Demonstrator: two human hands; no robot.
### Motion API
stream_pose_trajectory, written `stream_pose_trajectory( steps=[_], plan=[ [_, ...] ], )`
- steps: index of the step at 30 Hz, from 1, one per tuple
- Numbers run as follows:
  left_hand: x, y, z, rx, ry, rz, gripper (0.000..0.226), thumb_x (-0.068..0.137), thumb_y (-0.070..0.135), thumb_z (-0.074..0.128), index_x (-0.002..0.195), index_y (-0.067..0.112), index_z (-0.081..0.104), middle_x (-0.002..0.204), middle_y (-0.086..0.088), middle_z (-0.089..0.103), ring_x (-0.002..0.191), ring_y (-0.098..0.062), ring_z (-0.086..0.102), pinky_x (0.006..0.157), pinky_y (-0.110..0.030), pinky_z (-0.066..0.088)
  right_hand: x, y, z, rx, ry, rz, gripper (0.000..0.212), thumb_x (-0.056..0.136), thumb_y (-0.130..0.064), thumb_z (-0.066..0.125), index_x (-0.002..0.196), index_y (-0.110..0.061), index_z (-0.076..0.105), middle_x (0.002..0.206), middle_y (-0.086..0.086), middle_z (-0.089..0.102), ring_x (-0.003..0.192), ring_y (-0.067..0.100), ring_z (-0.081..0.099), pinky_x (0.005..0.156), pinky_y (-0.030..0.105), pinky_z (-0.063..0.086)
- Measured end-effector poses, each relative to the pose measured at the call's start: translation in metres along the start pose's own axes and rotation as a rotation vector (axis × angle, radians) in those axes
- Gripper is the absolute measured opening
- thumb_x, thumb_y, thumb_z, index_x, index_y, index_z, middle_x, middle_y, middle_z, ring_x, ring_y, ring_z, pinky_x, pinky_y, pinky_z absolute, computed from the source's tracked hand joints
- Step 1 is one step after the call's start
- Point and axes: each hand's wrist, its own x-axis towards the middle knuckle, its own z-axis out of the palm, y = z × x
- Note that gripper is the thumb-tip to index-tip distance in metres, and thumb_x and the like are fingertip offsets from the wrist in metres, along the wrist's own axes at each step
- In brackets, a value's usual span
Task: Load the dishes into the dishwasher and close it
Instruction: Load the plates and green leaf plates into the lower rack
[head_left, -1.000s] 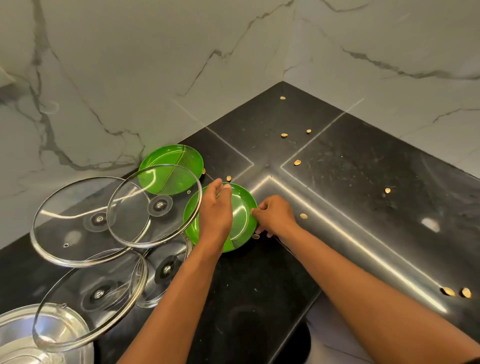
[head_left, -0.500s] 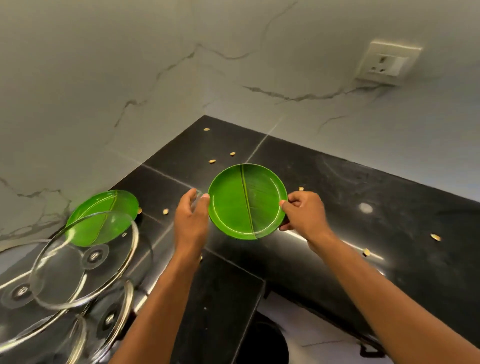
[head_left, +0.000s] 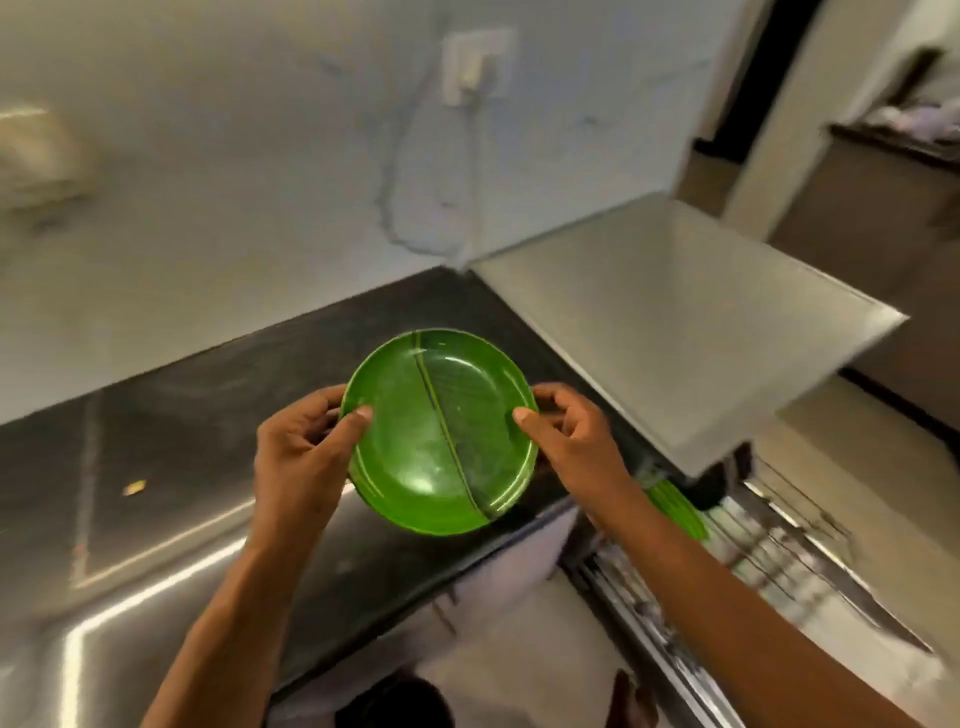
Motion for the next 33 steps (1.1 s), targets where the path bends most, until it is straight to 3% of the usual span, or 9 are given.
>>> stream_pose_trajectory(
  steps=[3, 6, 10, 16, 21, 24, 28, 30, 33],
  plan=[
    [0.002, -0.003, 0.099, -0.087, -0.115, -0.061, 0.021, 0.096, 0.003, 0.066, 0.095, 0.019, 0.08, 0.083, 0.001, 0.078, 0.077, -0.016, 0.069, 0.079, -0.038, 0.053, -0.014, 0.01, -0.088, 0.114, 0.168, 0.023, 0.021, 0.096, -0.017, 0.072, 0.116, -0.018, 0.066, 0.094, 0.008, 0.079, 0.087, 0.019, 0.075, 0.077, 0.036, 0.063],
    [-0.013, -0.009, 0.208, -0.149, -0.229, -0.119, 0.014, 0.095, 0.002, 0.067, 0.097, 0.013, 0.076, 0.083, -0.002, 0.077, 0.081, -0.023, 0.066, 0.079, -0.038, 0.051, -0.041, 0.03, -0.174, 0.217, 0.335, 0.034, 0.042, 0.094, -0.026, 0.072, 0.132, -0.017, 0.059, 0.11, 0.002, 0.077, 0.1, 0.02, 0.075, 0.082, 0.04, 0.064],
    [-0.048, -0.024, 0.334, -0.164, -0.411, -0.189, 0.014, 0.092, 0.0, 0.07, 0.096, 0.013, 0.073, 0.088, -0.01, 0.077, 0.083, -0.029, 0.068, 0.083, -0.049, 0.055, -0.074, 0.076, -0.271, 0.294, 0.563, 0.089, 0.049, 0.097, -0.013, 0.069, 0.142, -0.026, 0.055, 0.131, 0.01, 0.066, 0.118, 0.035, 0.067, 0.09, 0.053, 0.061],
    [-0.091, -0.09, 0.473, -0.02, -0.646, -0.338, 0.023, 0.09, 0.014, 0.077, 0.093, 0.037, 0.073, 0.094, 0.001, 0.077, 0.086, -0.022, 0.075, 0.062, -0.044, 0.063, -0.098, 0.187, -0.388, 0.421, 0.779, 0.262, 0.05, 0.1, 0.002, 0.054, 0.134, -0.034, 0.064, 0.126, 0.006, 0.071, 0.107, 0.031, 0.073, 0.075, 0.04, 0.063],
    [-0.09, -0.199, 0.547, 0.108, -0.711, -0.599, 0.012, 0.102, 0.015, 0.062, 0.112, 0.011, 0.067, 0.102, -0.012, 0.073, 0.081, -0.024, 0.075, 0.065, -0.041, 0.065, -0.085, 0.303, -0.427, 0.573, 0.802, 0.539, 0.044, 0.099, 0.004, 0.052, 0.128, -0.025, 0.068, 0.106, 0.011, 0.075, 0.068, 0.025, 0.07, 0.042, 0.028, 0.05],
    [-0.083, -0.277, 0.557, 0.287, -0.763, -0.66, 0.027, 0.11, 0.021, 0.041, 0.108, 0.012, 0.067, 0.102, -0.011, 0.073, 0.085, -0.019, 0.071, 0.074, -0.035, 0.057, -0.073, 0.375, -0.425, 0.674, 0.753, 0.712, 0.038, 0.099, 0.005, 0.049, 0.122, -0.019, 0.068, 0.091, 0.013, 0.071, 0.06, 0.026, 0.062, 0.043, 0.027, 0.045],
    [-0.065, -0.387, 0.535, 0.85, -1.018, -0.274, 0.027, 0.103, 0.009, 0.054, 0.125, 0.01, 0.069, 0.129, -0.007, 0.068, 0.124, -0.022, 0.059, 0.095, -0.024, 0.042, -0.056, 0.459, -0.404, 0.835, 0.614, 0.901, 0.04, 0.097, 0.008, 0.043, 0.13, -0.005, 0.062, 0.086, 0.02, 0.063, 0.054, 0.027, 0.057, 0.038, 0.023, 0.043],
    [-0.058, -0.433, 0.524, 1.182, -1.284, -0.04, 0.046, 0.102, 0.021, 0.056, 0.146, 0.011, 0.053, 0.15, -0.014, 0.052, 0.144, -0.028, 0.043, 0.113, -0.032, 0.036, -0.046, 0.494, -0.39, 0.895, 0.541, 0.961, 0.039, 0.097, 0.008, 0.041, 0.128, -0.003, 0.063, 0.084, 0.021, 0.059, 0.043, 0.021, 0.058, 0.033, 0.021, 0.042],
    [-0.053, -0.477, 0.519, 1.391, -1.388, 0.266, 0.065, 0.098, 0.029, 0.059, 0.155, 0.005, 0.04, 0.161, -0.022, 0.037, 0.151, -0.042, 0.031, 0.123, -0.047, 0.03, -0.028, 0.532, -0.367, 0.976, 0.475, 1.032, 0.034, 0.098, 0.005, 0.042, 0.117, -0.009, 0.066, 0.071, 0.015, 0.063, 0.038, 0.016, 0.056, 0.032, 0.019, 0.039]
  ],
)
